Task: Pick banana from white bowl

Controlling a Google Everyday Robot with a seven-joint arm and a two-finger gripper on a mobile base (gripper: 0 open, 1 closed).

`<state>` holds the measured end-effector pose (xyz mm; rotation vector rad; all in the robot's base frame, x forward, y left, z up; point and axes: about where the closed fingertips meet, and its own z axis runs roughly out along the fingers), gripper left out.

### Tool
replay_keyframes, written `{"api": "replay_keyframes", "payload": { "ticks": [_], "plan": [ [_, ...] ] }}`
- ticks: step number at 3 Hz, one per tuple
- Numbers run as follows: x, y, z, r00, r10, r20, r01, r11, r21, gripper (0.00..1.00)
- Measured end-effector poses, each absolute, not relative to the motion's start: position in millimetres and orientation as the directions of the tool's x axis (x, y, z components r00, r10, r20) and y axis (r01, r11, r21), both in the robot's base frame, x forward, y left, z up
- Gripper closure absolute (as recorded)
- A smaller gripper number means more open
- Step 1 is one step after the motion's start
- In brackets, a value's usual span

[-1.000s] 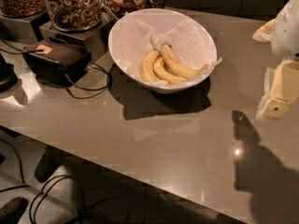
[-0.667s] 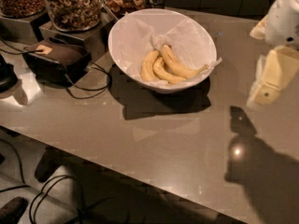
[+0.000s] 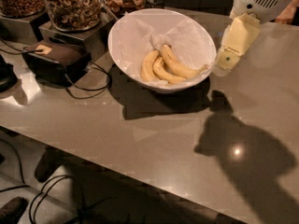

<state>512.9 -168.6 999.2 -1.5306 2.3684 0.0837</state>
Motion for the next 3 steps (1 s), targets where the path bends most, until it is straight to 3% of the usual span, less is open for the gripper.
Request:
{"api": "replay_keyframes", "payload": {
  "ticks": [3],
  "plan": [
    [549,-131,989,-0.392,-0.874,-0.288,-0.896,0.433,-0.095,0.0]
  ]
}}
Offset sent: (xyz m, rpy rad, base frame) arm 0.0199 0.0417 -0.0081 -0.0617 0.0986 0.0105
